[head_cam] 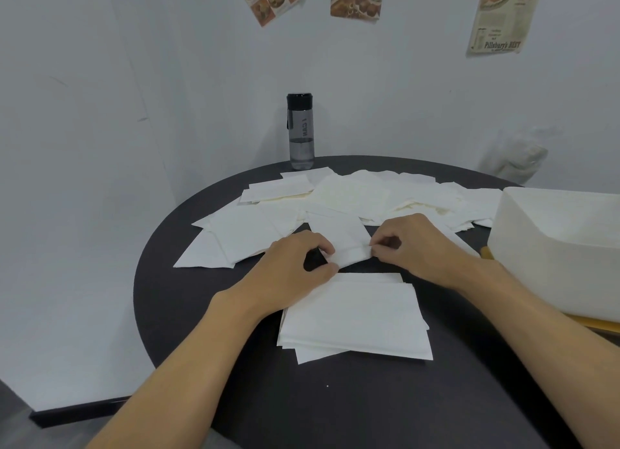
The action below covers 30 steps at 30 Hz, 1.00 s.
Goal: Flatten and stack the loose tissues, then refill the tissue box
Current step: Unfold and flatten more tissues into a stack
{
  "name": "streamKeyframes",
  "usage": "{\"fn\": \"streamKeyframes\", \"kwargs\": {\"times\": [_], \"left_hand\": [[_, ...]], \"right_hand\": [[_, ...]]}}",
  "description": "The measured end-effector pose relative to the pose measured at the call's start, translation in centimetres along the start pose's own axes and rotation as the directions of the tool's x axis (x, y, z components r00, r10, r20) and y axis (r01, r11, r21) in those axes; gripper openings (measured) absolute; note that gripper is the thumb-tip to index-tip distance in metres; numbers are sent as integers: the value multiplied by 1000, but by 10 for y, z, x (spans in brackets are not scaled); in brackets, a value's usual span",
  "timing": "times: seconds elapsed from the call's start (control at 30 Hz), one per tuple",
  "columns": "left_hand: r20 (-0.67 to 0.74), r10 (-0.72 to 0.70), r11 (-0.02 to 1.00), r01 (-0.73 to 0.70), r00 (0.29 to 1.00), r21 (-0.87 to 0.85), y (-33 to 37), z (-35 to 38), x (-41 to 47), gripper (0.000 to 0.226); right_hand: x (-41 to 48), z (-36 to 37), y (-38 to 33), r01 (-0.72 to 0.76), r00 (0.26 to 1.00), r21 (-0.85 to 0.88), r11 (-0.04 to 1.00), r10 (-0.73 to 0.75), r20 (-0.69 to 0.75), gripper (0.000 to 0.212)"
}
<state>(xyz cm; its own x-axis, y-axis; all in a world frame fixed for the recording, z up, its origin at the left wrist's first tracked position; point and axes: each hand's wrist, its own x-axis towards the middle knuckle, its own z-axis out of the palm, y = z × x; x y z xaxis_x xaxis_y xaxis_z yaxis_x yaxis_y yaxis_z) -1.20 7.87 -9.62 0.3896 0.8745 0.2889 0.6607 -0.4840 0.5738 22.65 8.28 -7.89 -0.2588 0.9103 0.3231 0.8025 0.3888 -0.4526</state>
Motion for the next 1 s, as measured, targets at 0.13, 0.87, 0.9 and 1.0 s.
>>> {"fn": "streamKeyframes", "kwargs": {"times": [0.13, 0.87, 0.9, 1.0], "left_hand": [[-46, -14, 1000, 13, 999, -23, 1, -1, 2, 10], [-190, -283, 888, 332, 940, 318, -43, -56, 5, 19], [-184, -282, 897, 327, 941, 298, -44, -59, 4, 17], [-158, -283, 917, 315, 946, 243, -49, -67, 5, 11]], "right_hand": [[0, 3, 4, -30, 999, 98, 995, 34, -39, 18], [8, 22, -4, -26, 999, 225, 974, 36, -39, 18], [8, 22, -4, -29, 998, 227, 973, 39, -38, 18], [8, 22, -4, -39, 999, 233, 972, 46, -28, 18]]}}
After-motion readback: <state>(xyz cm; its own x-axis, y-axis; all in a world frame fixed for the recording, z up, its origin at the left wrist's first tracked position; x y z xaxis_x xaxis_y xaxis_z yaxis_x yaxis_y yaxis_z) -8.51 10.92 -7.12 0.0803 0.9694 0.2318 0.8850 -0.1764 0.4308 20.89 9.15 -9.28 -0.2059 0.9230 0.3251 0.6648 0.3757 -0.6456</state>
